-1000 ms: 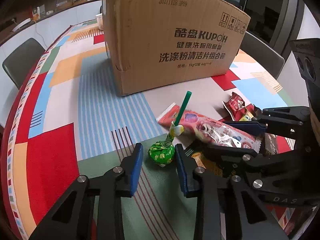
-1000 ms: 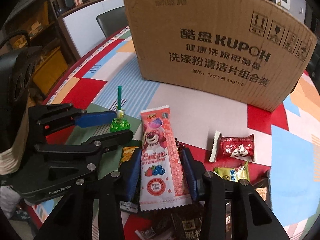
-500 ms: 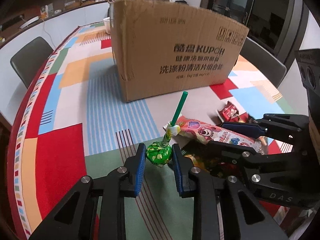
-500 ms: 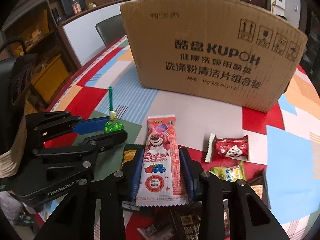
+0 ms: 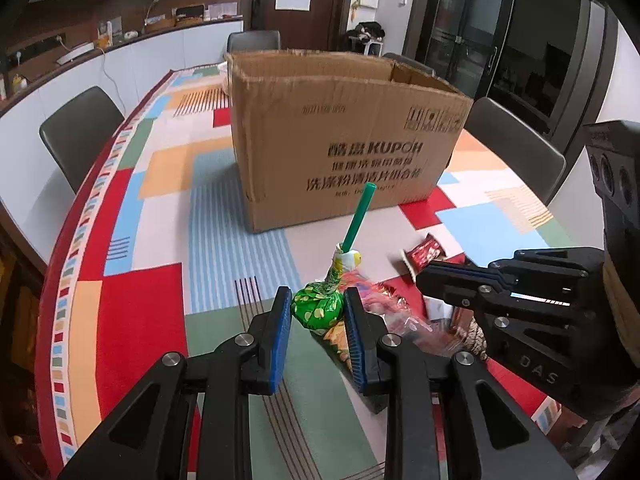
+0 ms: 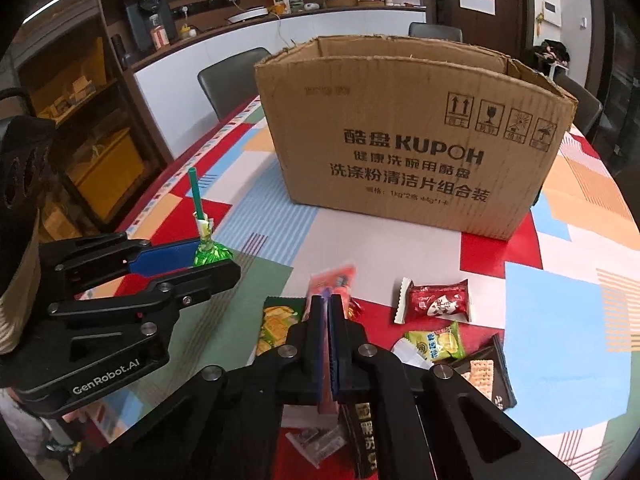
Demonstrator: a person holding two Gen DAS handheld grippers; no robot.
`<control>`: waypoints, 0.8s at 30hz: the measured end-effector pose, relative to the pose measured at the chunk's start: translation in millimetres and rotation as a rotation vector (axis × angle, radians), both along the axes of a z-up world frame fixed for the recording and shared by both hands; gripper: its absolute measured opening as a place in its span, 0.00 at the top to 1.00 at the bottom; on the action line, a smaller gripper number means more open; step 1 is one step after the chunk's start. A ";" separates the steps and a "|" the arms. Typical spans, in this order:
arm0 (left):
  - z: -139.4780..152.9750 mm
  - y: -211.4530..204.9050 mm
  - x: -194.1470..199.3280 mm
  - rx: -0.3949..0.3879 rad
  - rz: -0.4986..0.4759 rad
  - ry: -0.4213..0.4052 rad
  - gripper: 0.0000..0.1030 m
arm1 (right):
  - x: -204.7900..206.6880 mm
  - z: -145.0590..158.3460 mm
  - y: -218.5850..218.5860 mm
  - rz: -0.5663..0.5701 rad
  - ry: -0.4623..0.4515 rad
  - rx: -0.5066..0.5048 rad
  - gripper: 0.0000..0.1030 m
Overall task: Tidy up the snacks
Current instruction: 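Grasp the green lollipop with the left tool while the right tool grasps the pink Lotso ice-pop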
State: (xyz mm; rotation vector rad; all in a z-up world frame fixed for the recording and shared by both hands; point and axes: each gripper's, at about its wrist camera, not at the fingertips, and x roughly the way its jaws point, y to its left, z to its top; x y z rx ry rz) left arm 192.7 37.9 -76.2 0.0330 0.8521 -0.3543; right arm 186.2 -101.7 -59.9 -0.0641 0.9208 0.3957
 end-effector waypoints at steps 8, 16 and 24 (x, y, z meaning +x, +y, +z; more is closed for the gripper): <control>-1.0 6.0 -5.7 0.014 0.025 -0.001 0.74 | 11.0 -6.3 -2.3 -0.013 0.072 0.051 0.70; -20.4 30.2 -1.5 0.024 0.087 0.032 0.74 | 28.4 -26.4 34.5 0.034 0.086 -0.029 0.63; -30.1 32.4 8.8 0.009 0.100 0.048 0.74 | 57.9 -49.9 52.9 0.018 0.153 -0.109 0.63</control>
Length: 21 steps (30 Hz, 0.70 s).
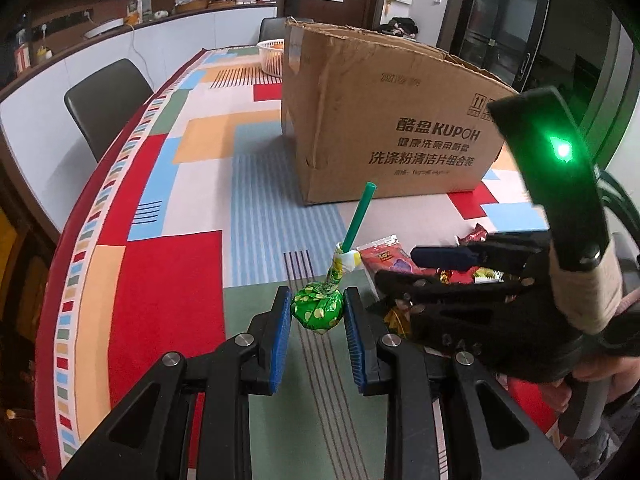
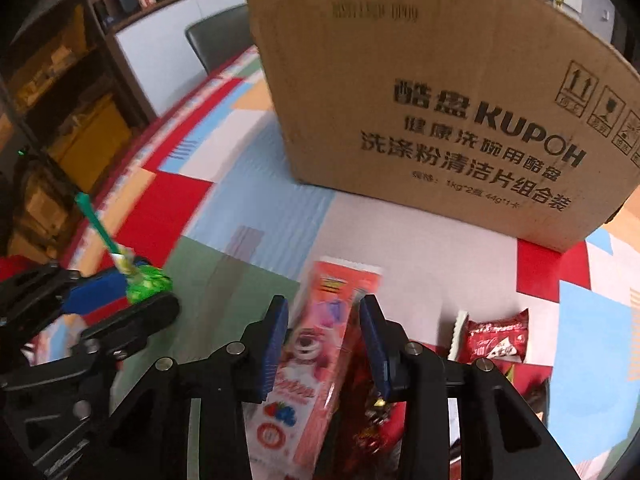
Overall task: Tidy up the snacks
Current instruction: 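Grasp the green lollipop with the left tool while the right tool grasps the pink Lotso ice-pop, then carry both snacks over the box and open both tools to drop them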
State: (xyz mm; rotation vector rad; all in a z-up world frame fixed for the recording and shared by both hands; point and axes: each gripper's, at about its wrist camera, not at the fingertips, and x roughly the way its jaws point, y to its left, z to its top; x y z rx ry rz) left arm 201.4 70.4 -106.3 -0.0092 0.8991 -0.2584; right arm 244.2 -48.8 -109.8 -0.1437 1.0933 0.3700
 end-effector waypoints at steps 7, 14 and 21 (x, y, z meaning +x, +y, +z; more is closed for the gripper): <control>3.0 -3.5 6.3 -0.016 0.006 -0.004 0.74 | 3.5 -8.9 4.2 0.000 0.001 -0.025 0.69; 22.6 -6.4 -4.6 -0.025 0.012 -0.045 0.74 | -10.9 10.4 -5.8 -0.012 -0.056 0.010 0.73; 51.6 -14.7 -17.4 -0.046 0.003 -0.107 0.74 | -35.9 50.3 -29.6 -0.046 -0.149 0.081 0.73</control>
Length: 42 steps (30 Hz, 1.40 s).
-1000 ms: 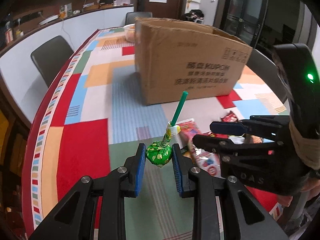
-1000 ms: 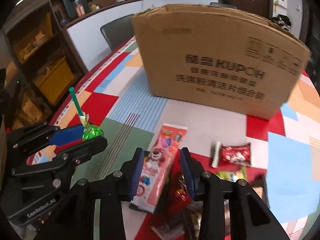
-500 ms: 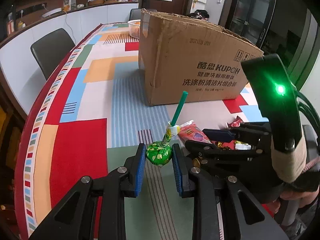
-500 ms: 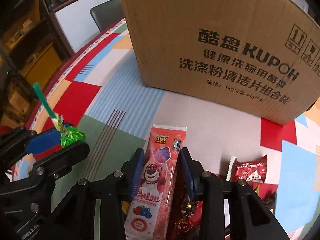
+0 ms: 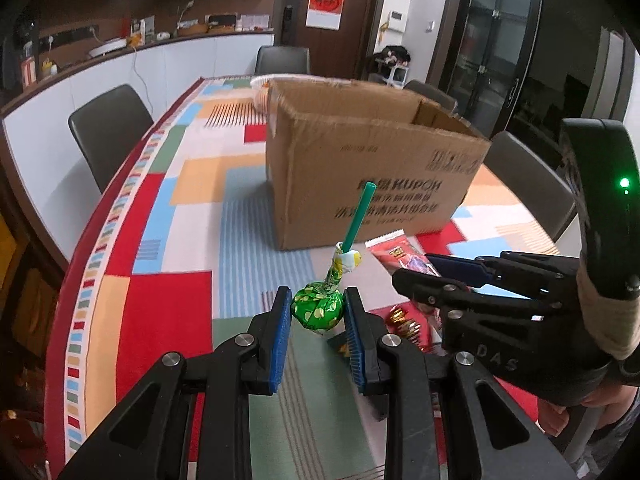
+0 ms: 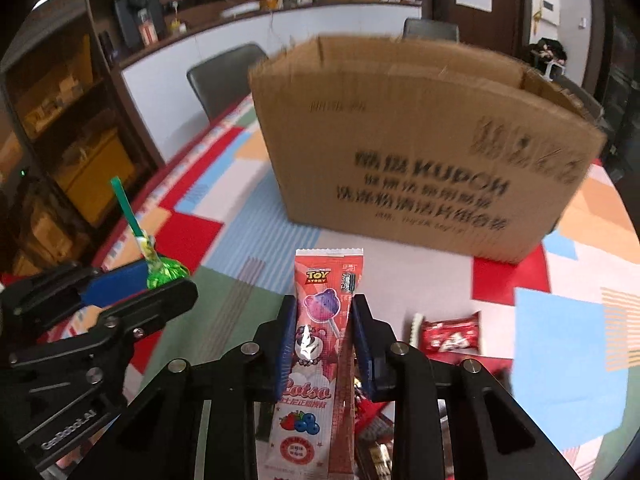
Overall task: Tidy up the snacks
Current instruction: 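Carry both snacks over the box and open both tools to drop them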
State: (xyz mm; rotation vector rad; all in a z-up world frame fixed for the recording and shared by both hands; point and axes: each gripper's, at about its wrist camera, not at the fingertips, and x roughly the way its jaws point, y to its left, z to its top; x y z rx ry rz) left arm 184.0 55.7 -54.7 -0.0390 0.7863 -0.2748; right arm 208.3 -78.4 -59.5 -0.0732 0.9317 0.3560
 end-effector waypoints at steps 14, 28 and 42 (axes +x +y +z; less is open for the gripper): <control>70.9 -27.9 2.3 0.005 -0.034 -0.167 0.74 | -17.3 87.7 -39.3 -0.062 -0.233 0.097 0.73; 108.5 -38.0 56.1 0.008 -0.022 -0.219 0.74 | 19.6 134.2 -61.2 -0.102 -0.331 0.091 0.73; 98.5 -46.2 134.2 0.020 -0.016 -0.143 0.74 | 90.2 141.0 -67.3 -0.117 -0.328 0.059 0.73</control>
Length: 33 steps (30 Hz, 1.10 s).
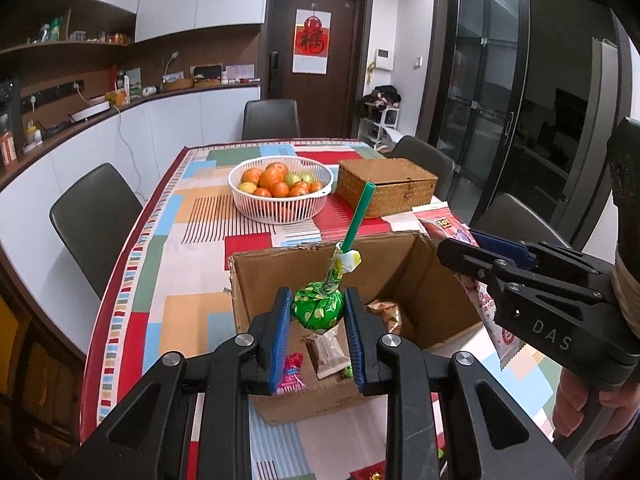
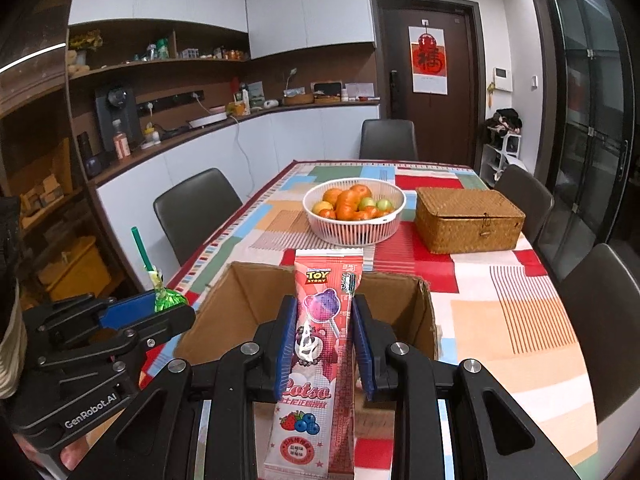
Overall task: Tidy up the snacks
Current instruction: 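Carry both snacks over the box and open both tools to drop them, then move both tools back from the box to the snack pile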
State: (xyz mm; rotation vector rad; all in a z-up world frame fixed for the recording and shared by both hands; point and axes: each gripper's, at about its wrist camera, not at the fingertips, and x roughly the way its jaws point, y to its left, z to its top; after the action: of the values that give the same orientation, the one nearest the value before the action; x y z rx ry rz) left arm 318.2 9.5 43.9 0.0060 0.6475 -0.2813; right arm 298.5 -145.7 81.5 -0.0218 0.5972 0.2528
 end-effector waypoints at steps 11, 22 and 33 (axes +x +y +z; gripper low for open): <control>-4.7 3.8 22.7 0.009 0.051 -0.004 0.45 | 39.6 -12.2 -2.8 -0.037 0.041 0.005 0.52; 5.9 3.9 -43.5 0.024 0.051 -0.051 0.39 | -22.5 -1.9 -6.1 -0.056 -0.054 -0.029 0.39; -3.1 1.2 -113.5 -0.023 0.015 -0.053 0.38 | -98.5 -4.2 -12.7 -0.047 -0.076 -0.032 0.37</control>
State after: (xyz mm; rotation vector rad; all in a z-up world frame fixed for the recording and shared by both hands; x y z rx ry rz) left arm 204.7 10.7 40.7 -0.0137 0.5915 -0.2734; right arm 200.0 -158.4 77.3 -0.0482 0.5256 0.1958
